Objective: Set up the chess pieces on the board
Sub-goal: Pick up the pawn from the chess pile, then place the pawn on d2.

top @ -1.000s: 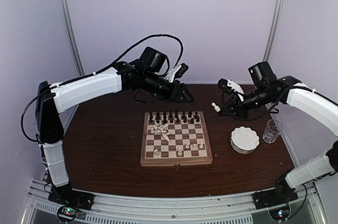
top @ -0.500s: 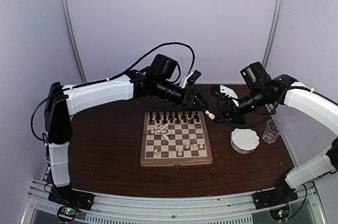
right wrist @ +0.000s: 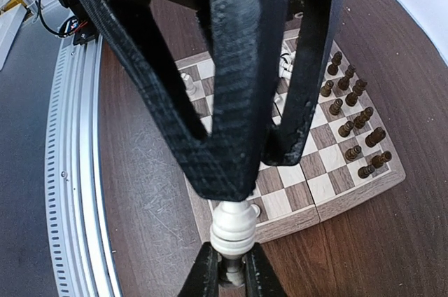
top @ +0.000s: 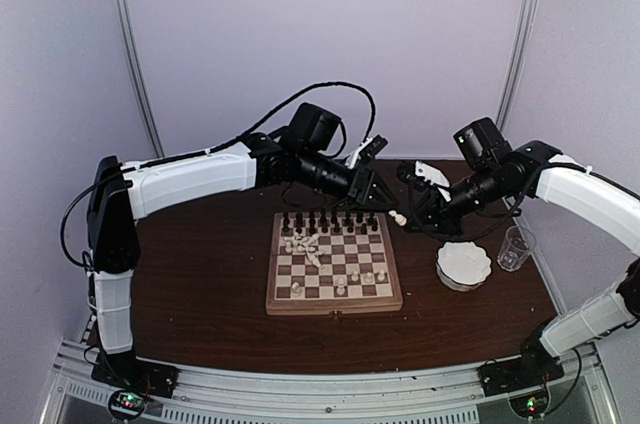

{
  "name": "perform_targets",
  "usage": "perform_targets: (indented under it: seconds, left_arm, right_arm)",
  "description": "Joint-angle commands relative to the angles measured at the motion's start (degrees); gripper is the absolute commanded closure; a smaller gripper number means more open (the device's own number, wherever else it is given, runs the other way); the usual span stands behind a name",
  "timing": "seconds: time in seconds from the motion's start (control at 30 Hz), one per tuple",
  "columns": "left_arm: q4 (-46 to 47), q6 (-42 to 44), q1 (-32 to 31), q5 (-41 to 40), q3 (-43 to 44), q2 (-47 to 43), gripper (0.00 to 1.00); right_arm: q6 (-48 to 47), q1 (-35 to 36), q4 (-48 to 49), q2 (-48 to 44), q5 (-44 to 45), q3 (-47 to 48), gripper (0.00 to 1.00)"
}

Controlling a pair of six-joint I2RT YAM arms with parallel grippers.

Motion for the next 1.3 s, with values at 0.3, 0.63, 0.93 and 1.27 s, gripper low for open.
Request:
perform_targets:
  seconds: [0.3,0.63,0.93,1.27]
  left_arm:
    - [1.0,0.3,-0.7,1.2,1.2,1.2,0.69]
    - [1.3,0.2,-0.7,1.4,1.5,1.7,0.87]
    - [-15.3,12.3,-0.1,-8.3,4.8,-2.8,0.93]
    - [-34.0,24.7,-1.6,-29.1,-3.7,-6.5,0.93]
  right_arm:
    - [0.9,0.3,1.8,0.2,1.5,0.8,0.92]
    - [0.9,0.3,2.1,0.0,1.6,0.3,0.92]
    - [0.5,0.3,4.4,-1.6,4.1,-4.1,0.93]
    - [-0.2,-3.3,6.6,-3.4,5.0,-7.4,0.93]
